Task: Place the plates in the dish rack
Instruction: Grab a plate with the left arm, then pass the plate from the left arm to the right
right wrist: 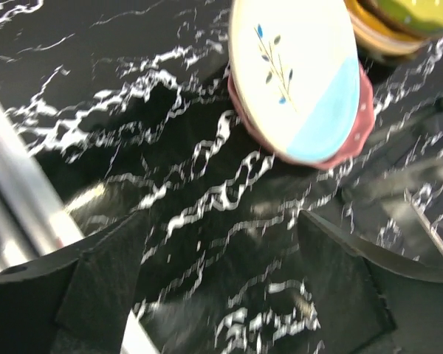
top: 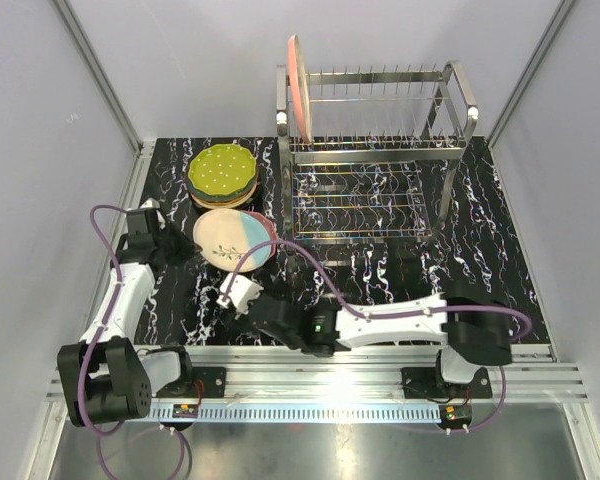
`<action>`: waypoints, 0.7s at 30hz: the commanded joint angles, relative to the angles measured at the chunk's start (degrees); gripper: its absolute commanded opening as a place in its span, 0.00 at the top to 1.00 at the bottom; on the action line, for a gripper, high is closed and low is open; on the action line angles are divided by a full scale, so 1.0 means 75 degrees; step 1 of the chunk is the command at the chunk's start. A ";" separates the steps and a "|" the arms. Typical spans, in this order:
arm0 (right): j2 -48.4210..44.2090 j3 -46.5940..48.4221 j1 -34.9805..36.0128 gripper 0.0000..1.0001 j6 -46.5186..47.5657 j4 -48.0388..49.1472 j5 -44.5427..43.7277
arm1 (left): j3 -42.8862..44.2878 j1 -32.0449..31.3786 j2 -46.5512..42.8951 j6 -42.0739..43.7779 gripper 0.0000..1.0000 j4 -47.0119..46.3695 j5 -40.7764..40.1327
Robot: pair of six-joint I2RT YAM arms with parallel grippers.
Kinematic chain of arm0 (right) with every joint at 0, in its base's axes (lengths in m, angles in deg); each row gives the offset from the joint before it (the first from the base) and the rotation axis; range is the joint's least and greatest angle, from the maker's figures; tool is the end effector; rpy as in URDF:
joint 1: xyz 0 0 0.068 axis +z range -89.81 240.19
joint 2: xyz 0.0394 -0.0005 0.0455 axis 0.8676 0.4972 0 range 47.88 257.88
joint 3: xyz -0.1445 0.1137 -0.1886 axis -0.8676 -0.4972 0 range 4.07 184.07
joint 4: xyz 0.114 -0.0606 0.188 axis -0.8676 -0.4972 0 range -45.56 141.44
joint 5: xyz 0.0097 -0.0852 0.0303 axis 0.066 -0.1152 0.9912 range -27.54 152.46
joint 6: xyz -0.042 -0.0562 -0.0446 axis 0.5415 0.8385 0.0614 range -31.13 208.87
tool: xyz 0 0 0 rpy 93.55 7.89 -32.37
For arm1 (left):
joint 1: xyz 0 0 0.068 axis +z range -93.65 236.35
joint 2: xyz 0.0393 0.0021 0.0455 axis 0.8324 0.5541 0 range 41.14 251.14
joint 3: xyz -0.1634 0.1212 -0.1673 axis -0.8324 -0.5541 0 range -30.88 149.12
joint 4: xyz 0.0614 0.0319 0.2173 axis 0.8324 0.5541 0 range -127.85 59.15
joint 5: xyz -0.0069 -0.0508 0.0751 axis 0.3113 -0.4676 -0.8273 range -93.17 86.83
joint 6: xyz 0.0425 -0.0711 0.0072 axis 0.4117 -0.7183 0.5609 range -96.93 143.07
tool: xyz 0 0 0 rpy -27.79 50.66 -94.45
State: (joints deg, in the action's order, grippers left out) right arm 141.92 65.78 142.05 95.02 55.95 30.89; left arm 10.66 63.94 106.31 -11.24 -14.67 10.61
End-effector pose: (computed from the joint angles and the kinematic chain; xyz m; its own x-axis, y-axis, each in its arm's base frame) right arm 0.0896 0.3577 0.2426 0.0177 -0.5213 -0.8532 -0.7805 0.5261 -0.3377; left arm 0.2280 0.0128 0.2100 -0.6158 -0.6342 -0.4675 -0.3798 0.7588 -0.5292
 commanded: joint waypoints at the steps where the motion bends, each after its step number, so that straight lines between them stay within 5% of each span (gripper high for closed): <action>1: 0.0819 0.0583 0.0042 0.08 0.1135 0.1411 -0.0781 | 0.0204 -0.0040 -0.0439 0.0039 1.00 -0.0501 0.0635; 3: 0.1452 0.0898 0.0053 0.01 0.1674 0.1694 -0.0957 | 0.0192 -0.0052 -0.0509 0.0004 1.00 -0.0536 0.0682; 21: 0.3867 0.2856 -0.1200 0.02 0.3222 0.2797 -0.0877 | 0.0169 -0.0099 -0.0579 -0.0032 1.00 -0.0758 0.1256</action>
State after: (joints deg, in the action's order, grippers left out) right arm 168.69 83.96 133.07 115.94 72.98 25.40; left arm 10.66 63.88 104.19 -11.26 -15.06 13.08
